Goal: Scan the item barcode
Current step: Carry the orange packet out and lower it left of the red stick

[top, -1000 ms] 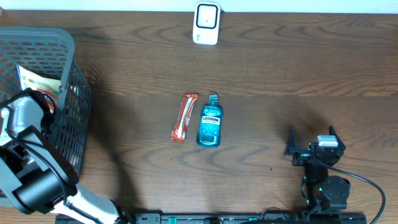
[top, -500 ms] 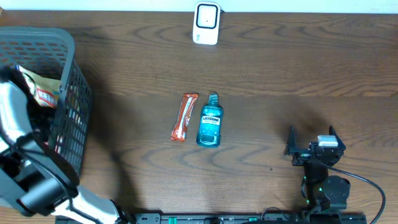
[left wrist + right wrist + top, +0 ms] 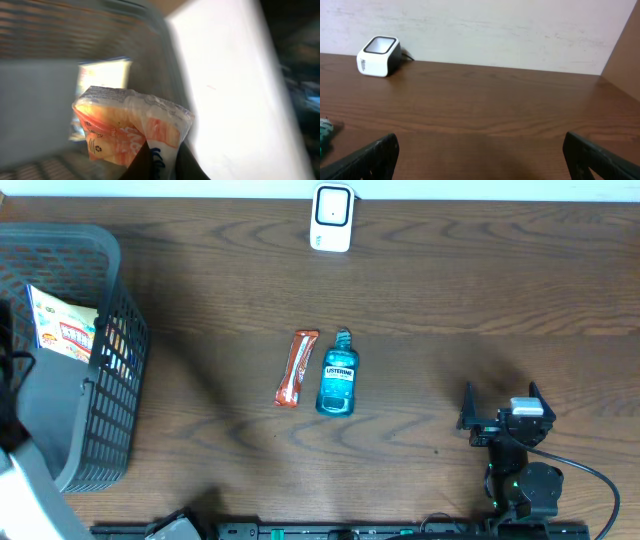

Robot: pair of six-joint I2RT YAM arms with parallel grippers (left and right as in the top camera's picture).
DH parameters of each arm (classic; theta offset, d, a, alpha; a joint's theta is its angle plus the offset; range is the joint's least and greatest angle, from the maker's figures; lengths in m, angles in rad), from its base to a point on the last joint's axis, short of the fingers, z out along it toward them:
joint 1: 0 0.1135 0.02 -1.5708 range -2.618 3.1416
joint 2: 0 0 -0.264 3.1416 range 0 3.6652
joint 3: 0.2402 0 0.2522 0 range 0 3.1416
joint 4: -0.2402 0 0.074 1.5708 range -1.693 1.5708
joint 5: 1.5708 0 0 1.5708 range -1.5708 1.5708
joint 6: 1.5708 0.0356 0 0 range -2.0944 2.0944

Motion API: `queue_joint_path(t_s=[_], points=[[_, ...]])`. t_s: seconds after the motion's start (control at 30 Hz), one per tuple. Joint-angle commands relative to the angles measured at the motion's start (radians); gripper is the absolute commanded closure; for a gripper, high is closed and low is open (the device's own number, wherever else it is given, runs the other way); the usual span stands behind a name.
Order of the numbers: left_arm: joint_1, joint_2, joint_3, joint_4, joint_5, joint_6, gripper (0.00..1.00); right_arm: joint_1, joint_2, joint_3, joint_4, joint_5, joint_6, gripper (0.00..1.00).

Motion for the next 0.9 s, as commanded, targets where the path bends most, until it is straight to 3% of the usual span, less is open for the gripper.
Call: queue_joint_path(t_s=[0.0,0.23,0.37,0.5,0.67,0.87], points=[[-0.145,-0.042,-0.001,-0.002,0.147,-0.027,0.92,0.002,-0.005,-0.001,-0.003,-0.002,-0.012,0.01],[-0.555,0.012,-0.047,-0.011,0.13,0.026,0.93,0.002,-0.005,-0.001,-0.003,-0.002,-0.012,0.01],[-0.784,0.13,-0.067,-0.092,-0.099,0.045,0.93,0.002,-0.005,-0.001,-0.003,-0.002,-0.012,0.01],[-0.857,0.251,-0.068,-0.2,-0.212,0.045,0.93,0.002,-0.005,-0.001,-0.003,-0.002,-0.013,0.01],[-0.862,0.407,-0.09,-0.294,-0.219,0.014,0.93,0.002,-0.005,-0.001,-0.003,-0.002,-0.012,0.01],[-0.862,0.552,-0.147,-0.299,-0.217,-0.001,0.93,0.002,-0.005,-0.001,-0.003,-0.002,-0.012,0.01]])
